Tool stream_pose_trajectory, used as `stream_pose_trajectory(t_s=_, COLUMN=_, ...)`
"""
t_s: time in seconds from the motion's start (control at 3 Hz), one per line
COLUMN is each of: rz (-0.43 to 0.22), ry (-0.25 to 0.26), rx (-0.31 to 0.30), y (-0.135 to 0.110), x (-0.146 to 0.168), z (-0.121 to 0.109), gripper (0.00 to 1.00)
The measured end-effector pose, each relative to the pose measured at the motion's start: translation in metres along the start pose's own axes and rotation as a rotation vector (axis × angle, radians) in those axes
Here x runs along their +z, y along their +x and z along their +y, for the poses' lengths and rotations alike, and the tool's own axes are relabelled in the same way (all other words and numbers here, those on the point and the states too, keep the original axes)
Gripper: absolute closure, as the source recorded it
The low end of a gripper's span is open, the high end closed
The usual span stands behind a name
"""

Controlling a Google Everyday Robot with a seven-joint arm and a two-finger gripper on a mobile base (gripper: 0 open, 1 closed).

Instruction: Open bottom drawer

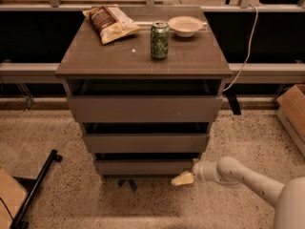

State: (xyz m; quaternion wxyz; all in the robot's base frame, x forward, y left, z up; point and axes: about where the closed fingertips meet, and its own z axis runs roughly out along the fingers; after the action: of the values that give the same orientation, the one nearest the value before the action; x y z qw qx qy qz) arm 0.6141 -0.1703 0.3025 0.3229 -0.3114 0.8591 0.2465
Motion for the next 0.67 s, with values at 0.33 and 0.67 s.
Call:
stream_pose_trajectory(t_s=0.33, rz=-0.051, ry=-0.022, rx=-0.006, y=-0.003, x=0.025, z=0.000, gripper=0.00)
stream_pose_trajectory(t_s=0.67, rz=-0.095, ry=-0.045, rx=-0.014, y=-0.009, x=0.052, z=-0.014, gripper=0.00)
